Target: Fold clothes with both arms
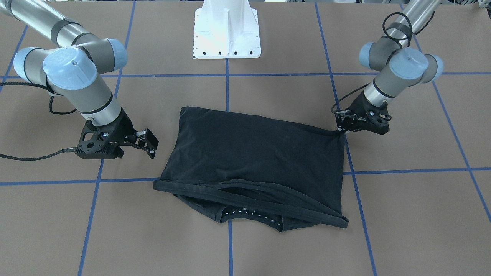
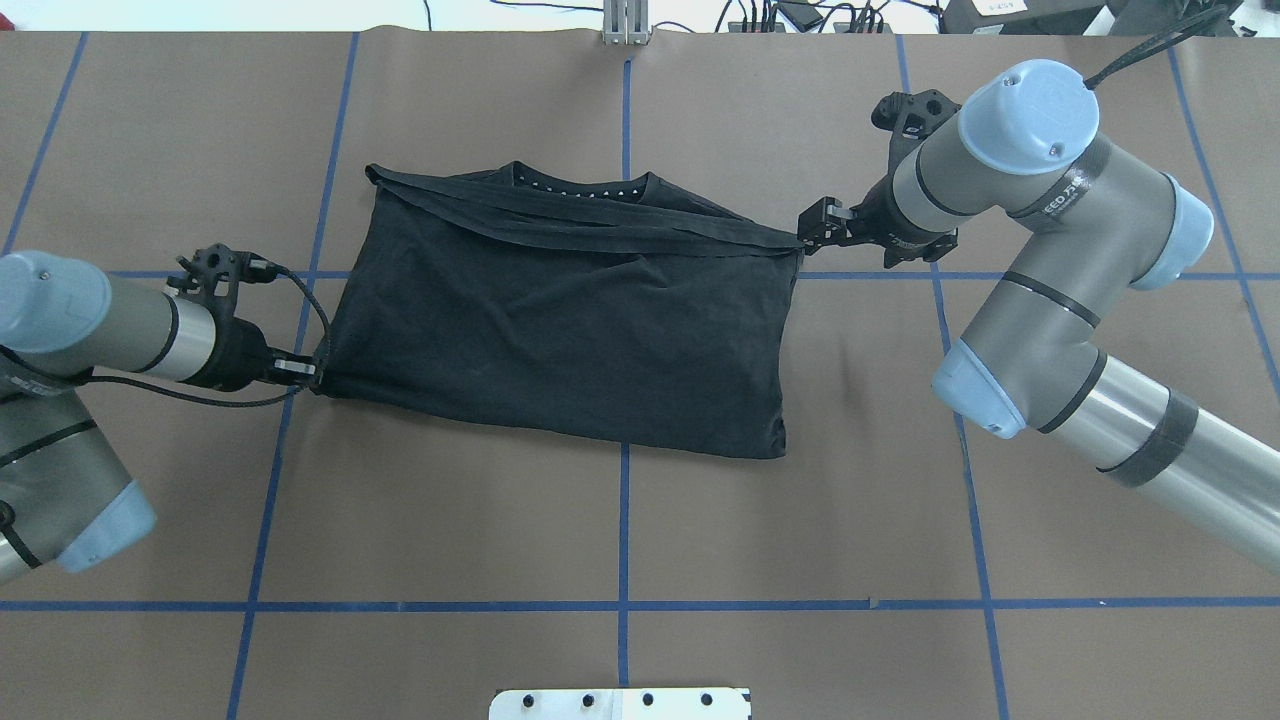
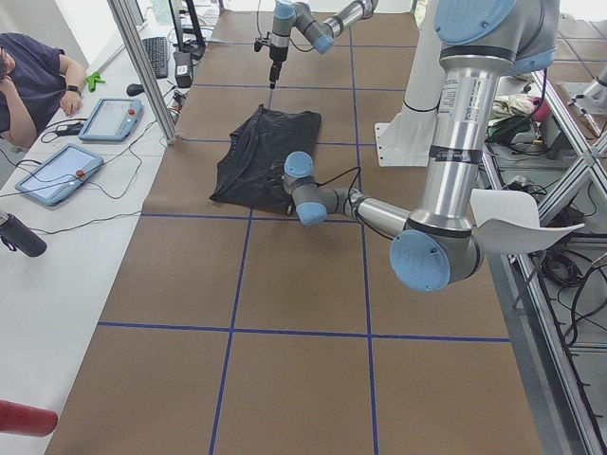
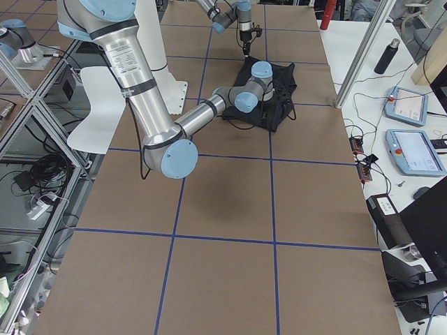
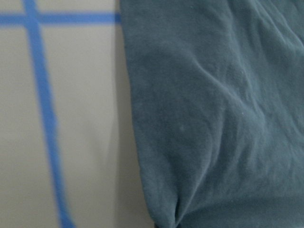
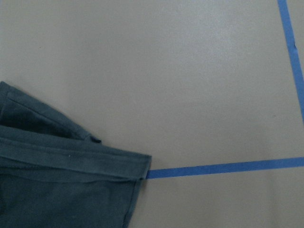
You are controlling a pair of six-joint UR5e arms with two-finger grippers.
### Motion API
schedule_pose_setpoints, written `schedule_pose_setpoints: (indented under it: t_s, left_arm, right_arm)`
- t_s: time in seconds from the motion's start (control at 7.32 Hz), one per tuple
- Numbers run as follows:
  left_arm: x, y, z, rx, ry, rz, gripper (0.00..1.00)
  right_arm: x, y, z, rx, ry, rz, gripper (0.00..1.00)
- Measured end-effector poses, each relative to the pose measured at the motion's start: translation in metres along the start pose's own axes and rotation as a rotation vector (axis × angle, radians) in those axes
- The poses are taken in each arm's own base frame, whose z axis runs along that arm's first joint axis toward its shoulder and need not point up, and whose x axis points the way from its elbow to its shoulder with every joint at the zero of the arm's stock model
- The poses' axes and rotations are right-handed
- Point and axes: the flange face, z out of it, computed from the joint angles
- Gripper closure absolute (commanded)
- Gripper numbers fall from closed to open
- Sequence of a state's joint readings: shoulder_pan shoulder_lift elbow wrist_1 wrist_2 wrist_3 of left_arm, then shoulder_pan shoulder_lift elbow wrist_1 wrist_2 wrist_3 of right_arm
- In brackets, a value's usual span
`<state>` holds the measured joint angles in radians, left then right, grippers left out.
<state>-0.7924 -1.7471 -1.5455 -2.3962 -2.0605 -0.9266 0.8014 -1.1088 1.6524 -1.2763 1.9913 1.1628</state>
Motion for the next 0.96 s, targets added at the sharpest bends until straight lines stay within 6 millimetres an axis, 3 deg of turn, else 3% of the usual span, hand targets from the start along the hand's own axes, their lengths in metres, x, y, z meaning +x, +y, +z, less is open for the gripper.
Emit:
schedule_pose_setpoints:
  t_s: [0.27,0.41,0.68,0.82,0.96]
  left_arm:
    - [-0.051,-0.074,0.008,0.053,-0.088,0.037,1.0]
    - [-0.066,-0.118,0.018,0.065,-0.129,0.047,1.0]
    - [-0.072,-0.209,0.031,0.079,-0.191,0.059,1.0]
    - [-0.064,-0.244,0.034,0.091,-0.221,0.056,0.92]
    - [-0.055,-0.268,0.034,0.106,-0.243,0.055,0.01]
  right_arm:
    - [-0.004,0.0,-0.001,0.001,-0.005,-0.004,0.0]
    - [-0.006,0.001,-0.002,0.001,-0.008,-0.006,0.0]
    - [-0.01,0.003,-0.002,-0.001,-0.013,-0.01,0.0]
    - [-0.011,0.003,-0.003,-0.001,-0.015,-0.012,0.0]
    - [-0.012,0.004,-0.004,0.0,-0.017,-0.013,0.0]
